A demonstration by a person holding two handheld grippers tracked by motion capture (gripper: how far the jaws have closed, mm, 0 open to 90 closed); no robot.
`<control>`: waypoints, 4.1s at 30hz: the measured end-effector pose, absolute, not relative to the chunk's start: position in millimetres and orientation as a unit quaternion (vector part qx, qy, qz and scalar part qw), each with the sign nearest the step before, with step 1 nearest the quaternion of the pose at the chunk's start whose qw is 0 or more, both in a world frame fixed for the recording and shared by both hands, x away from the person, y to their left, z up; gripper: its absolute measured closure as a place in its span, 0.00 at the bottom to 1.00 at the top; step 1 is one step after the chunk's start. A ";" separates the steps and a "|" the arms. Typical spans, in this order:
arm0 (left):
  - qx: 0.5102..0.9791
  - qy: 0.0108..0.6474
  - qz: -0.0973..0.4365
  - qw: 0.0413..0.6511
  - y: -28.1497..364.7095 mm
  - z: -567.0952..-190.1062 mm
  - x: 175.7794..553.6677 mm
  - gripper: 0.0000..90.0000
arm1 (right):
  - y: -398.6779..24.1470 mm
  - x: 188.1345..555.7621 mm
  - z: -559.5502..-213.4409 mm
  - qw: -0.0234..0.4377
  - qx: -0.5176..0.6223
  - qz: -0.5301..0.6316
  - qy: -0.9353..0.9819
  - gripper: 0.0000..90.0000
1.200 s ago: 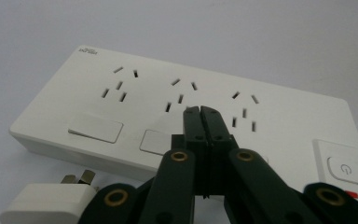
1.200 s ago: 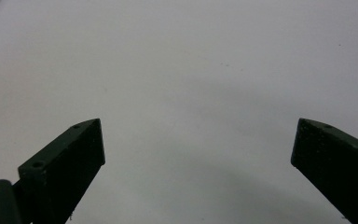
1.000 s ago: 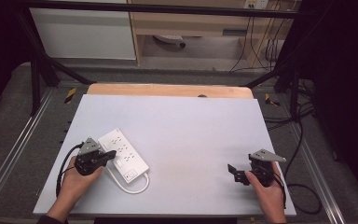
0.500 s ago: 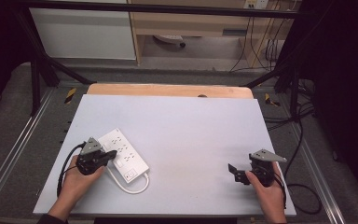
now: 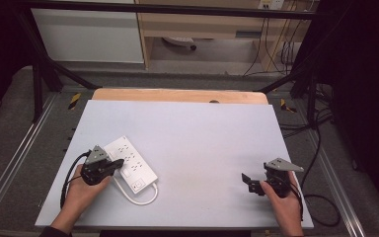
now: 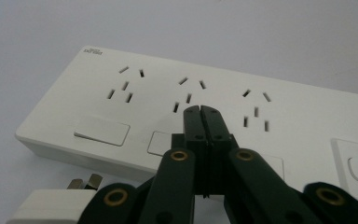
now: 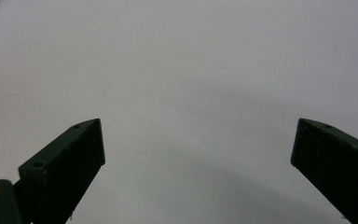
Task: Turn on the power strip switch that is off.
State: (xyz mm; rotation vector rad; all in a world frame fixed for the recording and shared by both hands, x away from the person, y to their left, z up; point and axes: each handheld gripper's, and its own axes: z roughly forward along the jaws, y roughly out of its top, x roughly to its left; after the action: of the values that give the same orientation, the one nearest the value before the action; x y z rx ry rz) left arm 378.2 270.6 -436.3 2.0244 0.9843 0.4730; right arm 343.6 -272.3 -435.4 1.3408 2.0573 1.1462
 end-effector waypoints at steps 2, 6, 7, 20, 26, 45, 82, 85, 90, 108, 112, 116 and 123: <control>0.803 0.392 0.186 0.409 270.6 -436.4 378.2 1.00 | -272.2 344.0 -435.5 0.215 0.482 0.413 0.742 0.04; 0.803 0.392 0.185 0.410 271.0 -436.3 378.5 1.00 | -272.6 344.3 -435.6 0.215 0.482 0.412 0.743 0.04; 0.803 0.391 0.186 0.409 270.9 -436.2 378.4 1.00 | -272.6 344.2 -435.6 0.215 0.482 0.413 0.743 0.04; 0.806 0.387 0.188 0.406 271.0 -436.2 378.1 1.00 | -272.8 343.4 -434.9 0.216 0.483 0.415 0.740 0.04; 0.807 0.385 0.189 0.406 270.9 -436.4 378.1 1.00 | -273.2 343.1 -434.9 0.216 0.484 0.415 0.740 0.04; 0.811 0.382 0.188 0.402 270.8 -437.8 378.3 1.00 | -272.8 343.4 -435.5 0.216 0.483 0.414 0.741 0.04; 0.799 0.375 0.190 0.429 266.1 -432.5 384.8 1.00 | -272.0 343.5 -435.8 0.214 0.483 0.412 0.742 0.04; 0.801 0.375 0.189 0.427 264.0 -433.3 387.9 1.00 | -271.7 343.4 -435.6 0.214 0.482 0.412 0.743 0.04; 0.796 0.379 0.186 0.433 264.3 -432.8 388.7 0.99 | -272.4 343.5 -435.7 0.213 0.484 0.412 0.742 0.04; 0.780 0.380 0.189 0.459 261.6 -428.9 387.2 0.74 | -272.1 343.5 -436.1 0.212 0.483 0.411 0.744 0.04; 0.778 0.380 0.191 0.463 261.4 -428.2 387.0 0.69 | -271.9 343.6 -436.0 0.213 0.483 0.411 0.744 0.04; 0.771 0.377 0.197 0.474 261.0 -426.7 386.7 0.61 | -271.9 343.6 -436.2 0.212 0.482 0.410 0.745 0.04; 0.770 0.377 0.194 0.477 259.5 -426.4 386.5 0.51 | -271.4 343.4 -435.9 0.210 0.483 0.411 0.744 0.04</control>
State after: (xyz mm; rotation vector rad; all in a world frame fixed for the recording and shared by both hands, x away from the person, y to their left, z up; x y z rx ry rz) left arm 386.5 259.5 -426.4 1.8803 0.9204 0.4749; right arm 343.4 -271.4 -435.9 1.3439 2.0686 1.1431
